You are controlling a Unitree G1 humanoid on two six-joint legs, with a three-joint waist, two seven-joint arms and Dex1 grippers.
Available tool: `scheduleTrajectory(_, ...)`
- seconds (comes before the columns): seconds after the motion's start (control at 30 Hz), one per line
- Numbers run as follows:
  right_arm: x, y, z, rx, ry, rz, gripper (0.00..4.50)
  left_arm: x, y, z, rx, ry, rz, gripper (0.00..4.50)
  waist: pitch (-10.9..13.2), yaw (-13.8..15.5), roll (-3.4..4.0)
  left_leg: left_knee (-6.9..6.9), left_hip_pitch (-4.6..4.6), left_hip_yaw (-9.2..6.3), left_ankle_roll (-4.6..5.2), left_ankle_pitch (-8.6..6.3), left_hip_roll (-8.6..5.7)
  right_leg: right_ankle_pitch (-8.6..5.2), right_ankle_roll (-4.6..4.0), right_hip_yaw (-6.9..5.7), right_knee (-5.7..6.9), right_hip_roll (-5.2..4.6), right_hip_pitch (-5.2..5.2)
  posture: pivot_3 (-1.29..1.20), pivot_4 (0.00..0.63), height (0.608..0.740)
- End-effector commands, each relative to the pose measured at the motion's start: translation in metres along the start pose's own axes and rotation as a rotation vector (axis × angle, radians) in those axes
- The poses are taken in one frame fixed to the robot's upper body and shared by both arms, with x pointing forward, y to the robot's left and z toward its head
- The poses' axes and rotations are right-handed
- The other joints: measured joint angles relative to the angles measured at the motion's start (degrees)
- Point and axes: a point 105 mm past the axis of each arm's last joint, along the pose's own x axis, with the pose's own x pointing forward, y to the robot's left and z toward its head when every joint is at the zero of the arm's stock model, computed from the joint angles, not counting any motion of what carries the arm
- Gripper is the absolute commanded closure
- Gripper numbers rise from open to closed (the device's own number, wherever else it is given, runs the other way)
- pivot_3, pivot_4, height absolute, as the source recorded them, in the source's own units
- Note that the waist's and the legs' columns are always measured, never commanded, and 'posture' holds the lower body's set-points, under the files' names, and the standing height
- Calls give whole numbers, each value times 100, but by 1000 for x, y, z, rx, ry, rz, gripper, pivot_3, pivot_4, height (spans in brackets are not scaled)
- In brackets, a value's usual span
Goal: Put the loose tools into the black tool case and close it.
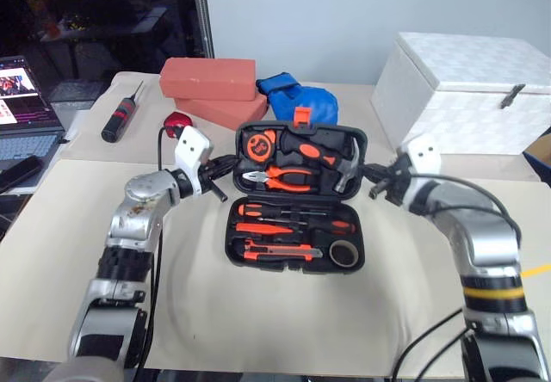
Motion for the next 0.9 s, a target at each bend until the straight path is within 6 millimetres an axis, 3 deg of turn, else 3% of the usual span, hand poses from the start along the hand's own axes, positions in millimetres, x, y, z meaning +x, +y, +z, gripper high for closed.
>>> scheduleTrajectory(0.03, -18, 28, 19, -77, -112, 105, 4500, 3, -33, 2, 63, -19, -163, 4401, 0, 20, -1, 6, 2, 1, 1, -1, 0, -1, 1, 0, -12, 0, 0, 0, 150, 736)
scheduleTrajectory(0.13, -35, 36, 15, -105, -122, 110, 4500, -11, -31, 2, 43, 2, -188, 4401, -1, 37, -1, 13, 33, 1, -2, 2, 1, -2, -3, 0, 6, 4, 17, 0, 150, 736)
scheduleTrajectory(0.23, -52, 42, 12, -239, -95, 116, 4500, -40, -21, 0, -74, 80, -226, 4401, 0, -5, -1, 13, 83, 2, -10, 10, 9, -32, 20, 0, 10, 11, 58, 0, 150, 736)
scheduleTrajectory(0.27, -60, 46, 9, -308, -67, 136, 4500, -61, -17, -5, -163, 162, -272, 4091, 0, -29, -1, 13, 107, 2, -10, 10, 11, -36, 18, 0, 13, 12, 78, 0, 150, 736)
scheduleTrajectory(0.33, -73, 54, 4, -391, -25, 178, 3812, -100, -10, -20, -275, 356, -328, 3648, 0, -113, 0, 11, 122, 7, -12, 11, 16, -47, 1, 1, 18, 12, 84, 0, 150, 736)
scheduleTrajectory(0.4, -98, 65, -10, -539, 82, 255, 3184, -132, 19, -23, -320, 453, -264, 2820, 0, -152, -1, 7, 134, 10, -12, 10, 25, -67, -35, 0, 28, 18, 83, 0, 150, 736)
scheduleTrajectory(0.43, -108, 68, -16, -578, 126, 281, 3154, -142, 32, -21, -336, 466, -223, 2519, 5, -96, 7, 6, 139, 9, -12, 10, 25, -68, -36, -1, 28, 17, 87, 0, 150, 736)
scheduleTrajectory(0.47, -122, 67, -24, -644, 196, 306, 3154, -148, 36, -15, -322, 475, -242, 2250, 3, -62, 3, 8, 123, 11, -12, 11, 19, -71, -36, -1, 32, 13, 72, 0, 150, 736)
scheduleTrajectory(0.53, -141, 64, -32, -670, 277, 321, 3154, -146, 34, -1, -320, 445, -301, 2250, -1, 0, -17, 13, 127, 6, -12, 12, 28, -81, -47, -15, 32, 17, 78, 0, 150, 736)
scheduleTrajectory(0.6, -158, 79, -41, -469, 324, 401, 3154, -136, 16, 14, -339, 385, -418, 2250, -8, 67, -28, 19, 124, 10, -14, 12, 26, -82, -46, -22, 15, 7, 90, 0, 150, 736)
scheduleTrajectory(0.63, -163, 91, -44, -363, 325, 453, 3714, -132, 4, 18, -346, 369, -484, 2505, -8, 86, -29, 30, 120, 18, -15, 11, 25, -81, -46, -20, 11, -2, 95, 0, 150, 736)
scheduleTrajectory(0.7, -162, 108, -42, -219, 291, 507, 4203, -126, -15, 24, -359, 348, -581, 2934, -16, 101, -43, 30, 119, 32, -16, 11, 31, -82, -47, -16, 8, -7, 103, 0, 150, 736)
scheduleTrajectory(0.73, -159, 116, -41, -183, 282, 543, 4500, -125, -21, 25, -354, 348, -606, 3376, -17, 95, -46, 29, 119, 37, -36, -1, 40, -81, -48, -17, 9, -6, 101, 0, 150, 736)
scheduleTrajectory(0.8, -150, 137, -42, -158, 268, 632, 4500, -121, -38, 27, -328, 343, -678, 4152, -18, 44, -48, 30, 121, 42, -55, -13, 42, -78, -53, -15, 16, -5, 95, 0, 150, 736)
scheduleTrajectory(0.9, -123, 150, -60, -148, 313, 650, 4500, -107, -60, 28, -251, 323, -762, 4430, -18, -52, -53, 28, 129, 36, -44, -6, 45, -74, -59, -17, 21, 2, 92, 0, 150, 736)
